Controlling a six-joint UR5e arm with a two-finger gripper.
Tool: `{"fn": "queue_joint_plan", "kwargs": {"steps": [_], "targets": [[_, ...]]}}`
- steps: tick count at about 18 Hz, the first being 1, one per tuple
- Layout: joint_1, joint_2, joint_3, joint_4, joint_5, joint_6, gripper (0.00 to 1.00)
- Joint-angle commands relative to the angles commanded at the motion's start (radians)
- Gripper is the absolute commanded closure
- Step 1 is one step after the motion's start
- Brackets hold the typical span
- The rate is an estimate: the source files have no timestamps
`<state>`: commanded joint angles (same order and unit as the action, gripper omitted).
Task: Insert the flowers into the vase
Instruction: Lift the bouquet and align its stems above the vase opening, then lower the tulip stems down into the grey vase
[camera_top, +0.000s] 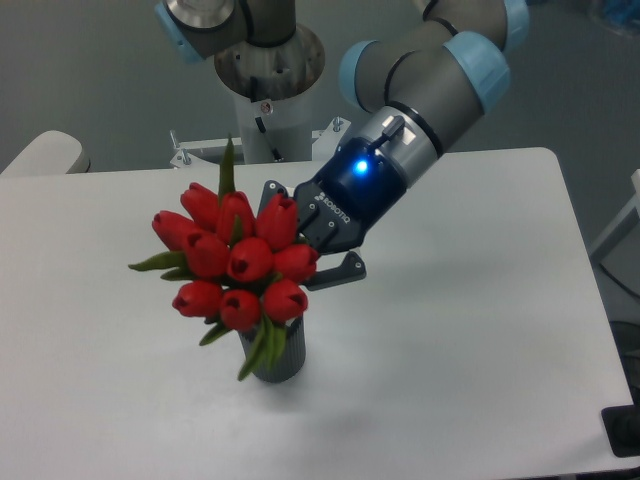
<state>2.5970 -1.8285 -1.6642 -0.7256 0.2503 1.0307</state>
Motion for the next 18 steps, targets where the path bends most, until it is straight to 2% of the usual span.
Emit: {"fn": "queue_joint_plan", "kwargs": {"steps": [5, 10, 18], "targets": [[0.023, 0.014, -0.038, 0.0, -0.08, 0.022, 0.83], [0.02, 0.023, -0.086, 0.0, -0.082, 0.078, 0.83], [0.031, 0.026, -0.127, 0.0, -0.083, 0.149, 0.83]]}}
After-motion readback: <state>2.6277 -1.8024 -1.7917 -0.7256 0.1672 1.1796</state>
